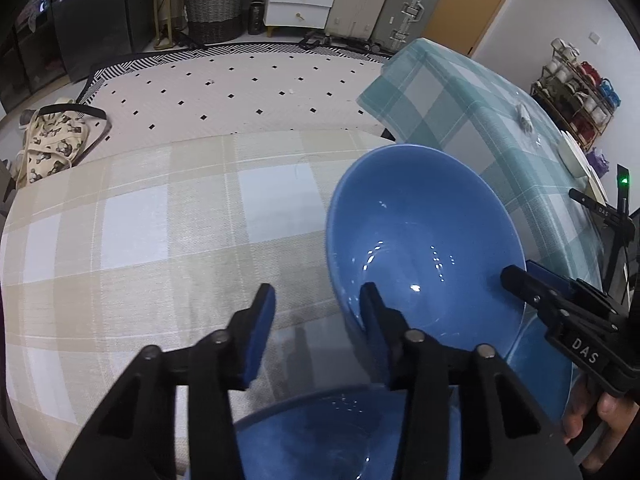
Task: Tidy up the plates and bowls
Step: 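Close the left tool on the blue bowl rim while the right tool grips the opposite rim, then lift and carry the blue bowl with both tools across the table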
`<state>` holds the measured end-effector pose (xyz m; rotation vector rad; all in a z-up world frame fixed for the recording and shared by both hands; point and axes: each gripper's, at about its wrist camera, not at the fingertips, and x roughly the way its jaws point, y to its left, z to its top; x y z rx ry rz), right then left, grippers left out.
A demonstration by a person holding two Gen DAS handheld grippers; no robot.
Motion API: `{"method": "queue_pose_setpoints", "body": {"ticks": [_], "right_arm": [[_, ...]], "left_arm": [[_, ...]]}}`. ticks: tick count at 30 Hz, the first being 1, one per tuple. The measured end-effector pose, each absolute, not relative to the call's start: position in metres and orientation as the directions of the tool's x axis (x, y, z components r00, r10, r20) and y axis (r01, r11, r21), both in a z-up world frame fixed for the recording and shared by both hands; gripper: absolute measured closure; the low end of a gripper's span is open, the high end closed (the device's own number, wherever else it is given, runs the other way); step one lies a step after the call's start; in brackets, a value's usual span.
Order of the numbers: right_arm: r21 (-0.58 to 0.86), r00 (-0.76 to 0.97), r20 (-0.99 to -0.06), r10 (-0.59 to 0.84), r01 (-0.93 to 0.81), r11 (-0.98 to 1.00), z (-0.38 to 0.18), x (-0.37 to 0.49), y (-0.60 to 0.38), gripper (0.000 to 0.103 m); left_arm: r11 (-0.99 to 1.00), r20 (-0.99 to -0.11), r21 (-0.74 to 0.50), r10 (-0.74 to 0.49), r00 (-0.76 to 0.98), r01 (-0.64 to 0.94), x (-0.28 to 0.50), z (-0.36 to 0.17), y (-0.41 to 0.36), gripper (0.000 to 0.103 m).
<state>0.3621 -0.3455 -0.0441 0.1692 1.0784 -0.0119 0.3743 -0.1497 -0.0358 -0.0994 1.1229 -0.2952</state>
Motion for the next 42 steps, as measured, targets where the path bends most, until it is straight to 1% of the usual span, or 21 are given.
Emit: {"method": "queue_pose_setpoints", "body": {"ticks": [2, 3, 7, 8, 9, 11, 21, 24, 27, 42], "right_arm": [[0.128, 0.476, -0.877, 0.07, 0.091, 0.988, -0.044, 0.361, -0.345, 0.07], [0.127, 0.478, -0.876, 0.069, 0.09, 0.988, -0.043, 0.359, -0.344, 0.074], [0.129, 0.486, -0.87, 0.075, 0.079, 0.989, -0.042, 0.358, -0.344, 0.081], [0.129, 0.489, -0.869, 0.075, 0.077, 0.989, -0.041, 0.358, -0.343, 0.084], [0.131, 0.491, -0.868, 0.078, 0.074, 0.989, -0.041, 0.358, -0.342, 0.088], [0.121, 0.493, -0.867, 0.072, 0.068, 0.99, -0.039, 0.357, -0.34, 0.09], [0.105, 0.507, -0.86, 0.057, 0.065, 0.992, -0.035, 0.353, -0.336, 0.09], [0.113, 0.517, -0.854, 0.063, 0.065, 0.991, -0.031, 0.352, -0.336, 0.09], [0.154, 0.531, -0.842, 0.094, 0.069, 0.986, -0.026, 0.35, -0.341, 0.09], [0.152, 0.592, -0.8, 0.096, 0.046, 0.987, -0.001, 0.336, -0.331, 0.09]], "left_arm": [[0.957, -0.873, -0.212, -0.277, 0.401, 0.198, 0.373, -0.034, -0.154, 0.075], [0.956, -0.875, -0.21, -0.276, 0.398, 0.204, 0.373, -0.034, -0.156, 0.078], [0.953, -0.872, -0.21, -0.283, 0.4, 0.217, 0.373, -0.033, -0.16, 0.09], [0.954, -0.873, -0.202, -0.278, 0.401, 0.223, 0.372, -0.032, -0.163, 0.091], [0.956, -0.874, -0.189, -0.268, 0.406, 0.226, 0.372, -0.031, -0.165, 0.091], [0.959, -0.875, -0.176, -0.257, 0.41, 0.224, 0.371, -0.031, -0.166, 0.092], [0.964, -0.87, -0.167, -0.244, 0.428, 0.209, 0.368, -0.028, -0.166, 0.092], [0.964, -0.864, -0.166, -0.245, 0.44, 0.21, 0.365, -0.023, -0.165, 0.092], [0.963, -0.852, -0.17, -0.251, 0.46, 0.209, 0.362, -0.016, -0.163, 0.092], [0.966, -0.825, -0.149, -0.24, 0.512, 0.212, 0.346, 0.011, -0.158, 0.091]]}}
